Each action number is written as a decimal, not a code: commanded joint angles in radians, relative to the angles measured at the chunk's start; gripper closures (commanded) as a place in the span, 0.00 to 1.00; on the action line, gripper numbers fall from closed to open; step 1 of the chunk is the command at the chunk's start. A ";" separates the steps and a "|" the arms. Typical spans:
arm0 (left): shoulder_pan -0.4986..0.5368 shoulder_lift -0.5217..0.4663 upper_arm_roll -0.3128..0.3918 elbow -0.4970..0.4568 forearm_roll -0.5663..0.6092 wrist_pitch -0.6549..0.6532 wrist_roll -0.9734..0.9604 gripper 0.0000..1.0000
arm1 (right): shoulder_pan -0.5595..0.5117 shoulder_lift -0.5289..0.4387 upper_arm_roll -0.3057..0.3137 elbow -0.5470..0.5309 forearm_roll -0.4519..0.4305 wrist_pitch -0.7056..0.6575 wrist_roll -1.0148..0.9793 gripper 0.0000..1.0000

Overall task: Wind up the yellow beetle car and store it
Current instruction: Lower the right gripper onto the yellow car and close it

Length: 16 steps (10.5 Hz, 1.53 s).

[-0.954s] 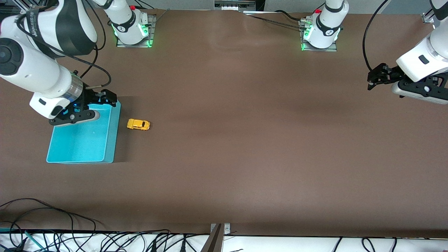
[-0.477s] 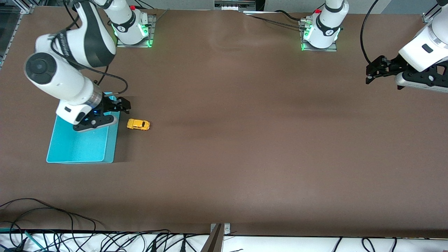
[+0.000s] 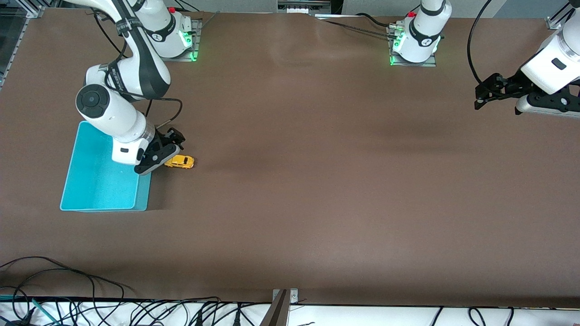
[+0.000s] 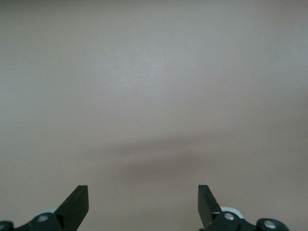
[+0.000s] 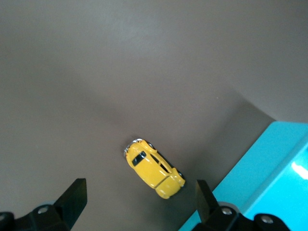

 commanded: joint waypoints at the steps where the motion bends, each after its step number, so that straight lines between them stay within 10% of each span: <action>1: -0.016 -0.011 0.010 0.004 -0.012 -0.036 -0.013 0.00 | -0.060 0.041 0.024 -0.014 0.003 0.042 -0.308 0.00; 16: -0.028 0.035 0.008 0.081 -0.014 -0.095 -0.018 0.00 | -0.073 0.190 0.058 -0.246 -0.014 0.512 -0.550 0.00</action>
